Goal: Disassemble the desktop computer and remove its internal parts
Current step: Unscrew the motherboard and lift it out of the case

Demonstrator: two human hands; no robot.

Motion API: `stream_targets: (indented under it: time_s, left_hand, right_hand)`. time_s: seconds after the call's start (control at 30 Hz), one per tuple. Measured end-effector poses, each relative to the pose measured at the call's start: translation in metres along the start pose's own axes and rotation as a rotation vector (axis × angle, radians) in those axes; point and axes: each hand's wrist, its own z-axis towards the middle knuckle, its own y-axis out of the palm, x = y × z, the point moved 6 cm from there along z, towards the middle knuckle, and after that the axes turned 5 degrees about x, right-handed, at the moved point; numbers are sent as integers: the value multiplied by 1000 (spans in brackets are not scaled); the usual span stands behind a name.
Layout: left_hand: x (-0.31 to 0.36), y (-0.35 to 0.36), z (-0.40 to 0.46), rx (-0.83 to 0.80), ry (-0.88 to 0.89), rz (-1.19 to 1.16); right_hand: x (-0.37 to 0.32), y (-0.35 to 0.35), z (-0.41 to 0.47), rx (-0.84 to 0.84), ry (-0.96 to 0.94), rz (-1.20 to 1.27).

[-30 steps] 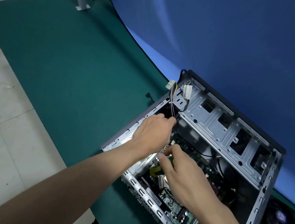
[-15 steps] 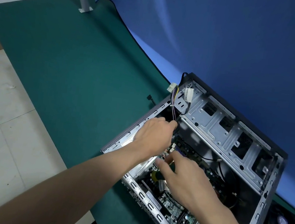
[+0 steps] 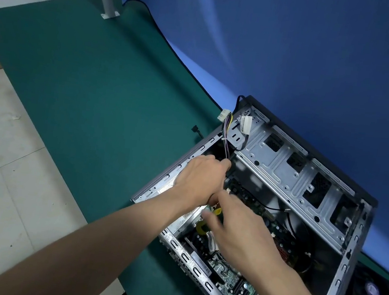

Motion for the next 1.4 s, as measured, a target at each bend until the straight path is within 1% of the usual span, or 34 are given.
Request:
stream_targets:
  time_s: [0.1, 0.2, 0.27, 0.33, 0.43, 0.5, 0.6, 0.67, 0.73, 0.9, 1.0, 1.17, 1.27, 1.37, 1.4]
  left_hand:
    - [0, 0, -1, 11, 5, 1]
    - [-1, -1, -1, 46, 3, -1]
    - [-1, -1, -2, 62, -1, -5]
    - [-1, -1, -3, 64, -1, 6]
    - [-1, 0, -2, 56, -2, 15]
    - [-2, 0, -2, 54, -6, 15]
    - [-2, 0, -1, 56, -11, 19]
    - [-2, 0, -1, 52, -11, 27]
    - [-1, 0, 0, 39, -14, 32]
    - [0, -2, -2, 51, -10, 41]
    - [-1, -2, -2, 53, -6, 28]
    - [-1, -1, -2, 55, -5, 29]
    - [-1, -1, -1, 50, -6, 22]
    - [-2, 0, -2, 51, -11, 18]
    - [-2, 1, -2, 50, -14, 17]
  right_hand:
    - [3, -1, 0, 3, 24, -3]
    - [10, -1, -3, 40, 43, -71]
    - [14, 1, -5, 69, 53, -11]
    - [13, 4, -8, 62, 33, 28]
    - [12, 6, -13, 93, 44, -41]
    - [10, 3, -16, 127, 60, -39]
    - [4, 6, -16, 94, -17, 21]
    - [1, 6, -16, 91, -35, 34]
    - [0, 4, -15, 120, -14, 72]
    - [3, 6, -12, 87, 28, 72]
    - [8, 2, -11, 132, 73, 48]
    - [12, 2, -9, 64, 115, 13]
    - [13, 0, -10, 90, 106, 17]
    - [10, 3, -11, 32, 74, 39]
    - [10, 3, -11, 38, 76, 26]
